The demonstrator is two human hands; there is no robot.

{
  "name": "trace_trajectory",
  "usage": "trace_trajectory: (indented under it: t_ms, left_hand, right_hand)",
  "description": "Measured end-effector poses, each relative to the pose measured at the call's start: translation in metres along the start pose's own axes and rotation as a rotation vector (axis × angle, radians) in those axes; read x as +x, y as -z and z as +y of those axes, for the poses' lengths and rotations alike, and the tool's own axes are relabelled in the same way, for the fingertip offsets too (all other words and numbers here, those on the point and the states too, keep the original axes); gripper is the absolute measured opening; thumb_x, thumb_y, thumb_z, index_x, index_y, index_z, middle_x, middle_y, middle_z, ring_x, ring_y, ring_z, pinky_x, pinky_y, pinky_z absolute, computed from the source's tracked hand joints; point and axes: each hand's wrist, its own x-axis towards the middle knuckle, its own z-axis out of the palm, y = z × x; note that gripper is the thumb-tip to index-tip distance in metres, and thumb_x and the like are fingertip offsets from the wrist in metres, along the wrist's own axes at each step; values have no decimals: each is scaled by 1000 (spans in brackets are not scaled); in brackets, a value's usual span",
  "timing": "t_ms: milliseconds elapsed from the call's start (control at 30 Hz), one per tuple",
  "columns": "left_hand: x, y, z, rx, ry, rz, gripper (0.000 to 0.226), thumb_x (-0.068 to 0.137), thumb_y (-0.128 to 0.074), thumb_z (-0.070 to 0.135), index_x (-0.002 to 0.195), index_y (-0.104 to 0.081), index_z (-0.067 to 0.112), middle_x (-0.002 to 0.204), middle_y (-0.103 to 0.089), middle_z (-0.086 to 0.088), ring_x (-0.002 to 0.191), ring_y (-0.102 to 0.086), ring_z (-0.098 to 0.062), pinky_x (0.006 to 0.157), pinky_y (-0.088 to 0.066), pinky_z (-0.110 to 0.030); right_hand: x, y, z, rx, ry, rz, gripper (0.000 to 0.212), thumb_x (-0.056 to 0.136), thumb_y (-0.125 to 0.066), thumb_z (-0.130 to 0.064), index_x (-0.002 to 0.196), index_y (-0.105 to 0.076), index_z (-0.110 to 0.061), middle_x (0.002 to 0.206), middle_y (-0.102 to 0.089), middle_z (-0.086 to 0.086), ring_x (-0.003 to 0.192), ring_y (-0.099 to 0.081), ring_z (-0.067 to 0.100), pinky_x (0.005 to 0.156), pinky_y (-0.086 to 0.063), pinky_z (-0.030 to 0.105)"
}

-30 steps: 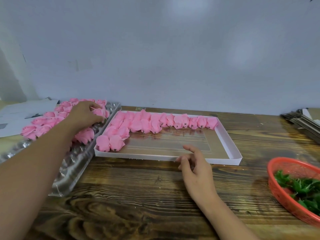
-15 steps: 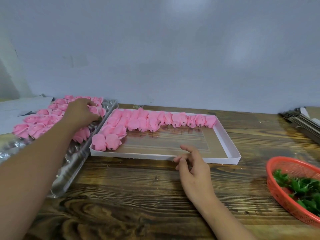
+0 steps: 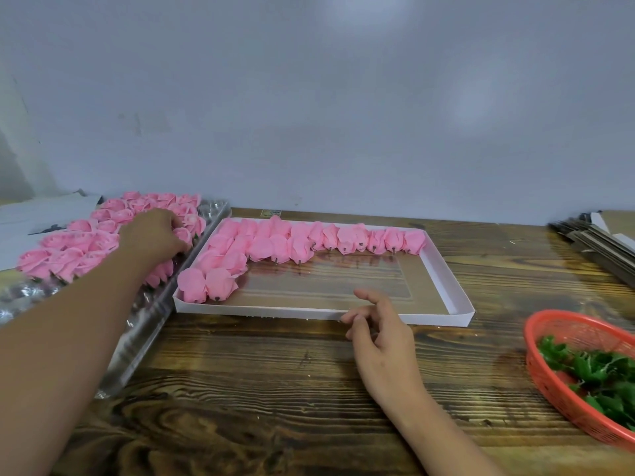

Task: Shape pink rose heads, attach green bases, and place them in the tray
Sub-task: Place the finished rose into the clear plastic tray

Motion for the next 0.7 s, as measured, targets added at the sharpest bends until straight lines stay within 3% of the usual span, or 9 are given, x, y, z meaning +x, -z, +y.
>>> trace_trajectory:
  t_ms: [133, 467, 700]
  left_hand:
    - [1, -1, 2, 48, 7, -16, 28, 79, -79, 13, 105, -72, 10, 87, -69, -6, 86, -66, -30, 86, -58, -46]
    - [8, 1, 2, 47, -4, -71, 25, 86, -66, 9, 110, -71, 12, 97, -66, -7, 97, -62, -32, 98, -51, -51]
    - [10, -5, 0, 55, 3, -40, 7, 84, -64, 5, 90, -63, 9, 89, -66, -11, 91, -60, -31, 102, -46, -54]
  right_hand:
    - [0, 0, -1, 1, 1, -3, 36, 100, -51, -15, 124, -48, -42, 98, -66, -25, 89, -65, 5, 79, -51, 20]
    - [0, 1, -3, -8, 11, -9, 43, 100, -51, -15, 114, -44, -55, 98, -65, -27, 91, -65, 2, 82, -50, 18]
    - [0, 1, -3, -2, 15, 1, 43, 100, -51, -12, 115, -46, -52, 98, -66, -25, 91, -65, 4, 81, -48, 15]
